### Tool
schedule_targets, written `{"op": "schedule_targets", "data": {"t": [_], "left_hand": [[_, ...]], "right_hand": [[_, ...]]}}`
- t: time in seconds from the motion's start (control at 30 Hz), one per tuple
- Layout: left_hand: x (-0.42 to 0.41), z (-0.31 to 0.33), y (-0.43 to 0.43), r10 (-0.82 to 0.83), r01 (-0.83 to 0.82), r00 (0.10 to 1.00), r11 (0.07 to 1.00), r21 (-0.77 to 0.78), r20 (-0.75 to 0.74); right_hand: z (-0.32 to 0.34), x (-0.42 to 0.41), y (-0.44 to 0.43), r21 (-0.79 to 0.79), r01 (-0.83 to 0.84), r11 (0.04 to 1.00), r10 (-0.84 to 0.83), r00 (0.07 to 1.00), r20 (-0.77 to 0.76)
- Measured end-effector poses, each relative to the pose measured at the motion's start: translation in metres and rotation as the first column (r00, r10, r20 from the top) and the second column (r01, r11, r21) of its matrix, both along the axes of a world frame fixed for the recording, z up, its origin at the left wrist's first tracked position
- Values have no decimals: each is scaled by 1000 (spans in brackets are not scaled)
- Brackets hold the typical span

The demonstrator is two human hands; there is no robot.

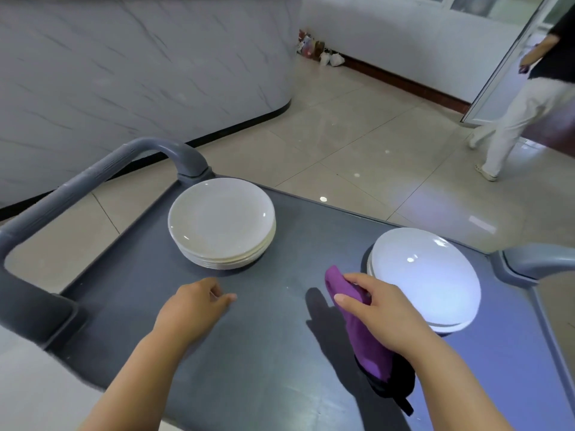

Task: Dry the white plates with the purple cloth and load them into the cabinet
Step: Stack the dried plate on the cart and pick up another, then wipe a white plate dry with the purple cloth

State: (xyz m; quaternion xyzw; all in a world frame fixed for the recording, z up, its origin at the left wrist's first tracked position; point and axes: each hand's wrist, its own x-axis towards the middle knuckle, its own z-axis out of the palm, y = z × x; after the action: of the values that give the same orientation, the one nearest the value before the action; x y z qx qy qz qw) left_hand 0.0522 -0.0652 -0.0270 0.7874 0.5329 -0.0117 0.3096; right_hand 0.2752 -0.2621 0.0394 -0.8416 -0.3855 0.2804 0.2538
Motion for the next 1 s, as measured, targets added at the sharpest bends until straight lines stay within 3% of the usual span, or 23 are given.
{"op": "schedule_targets", "data": {"t": [0.17, 0.37, 0.63, 1.0], "left_hand": [[38, -2, -44, -127, 127, 992, 992, -25, -26], [100, -5, -103, -184, 192, 976, 980, -55, 113], [192, -9, -163, 28, 45, 906, 986, -162, 422], [249, -10, -172, 170, -110, 934, 974, -199, 314]], "right_hand": [[0, 22, -54, -8, -26, 1000, 25, 997, -71], [2, 54, -125, -28, -4, 1000, 2, 998, -58], [-10, 94, -196, 16, 265, 964, -266, 963, 47], [-20, 124, -212, -14, 477, 879, -475, 876, 82]]}}
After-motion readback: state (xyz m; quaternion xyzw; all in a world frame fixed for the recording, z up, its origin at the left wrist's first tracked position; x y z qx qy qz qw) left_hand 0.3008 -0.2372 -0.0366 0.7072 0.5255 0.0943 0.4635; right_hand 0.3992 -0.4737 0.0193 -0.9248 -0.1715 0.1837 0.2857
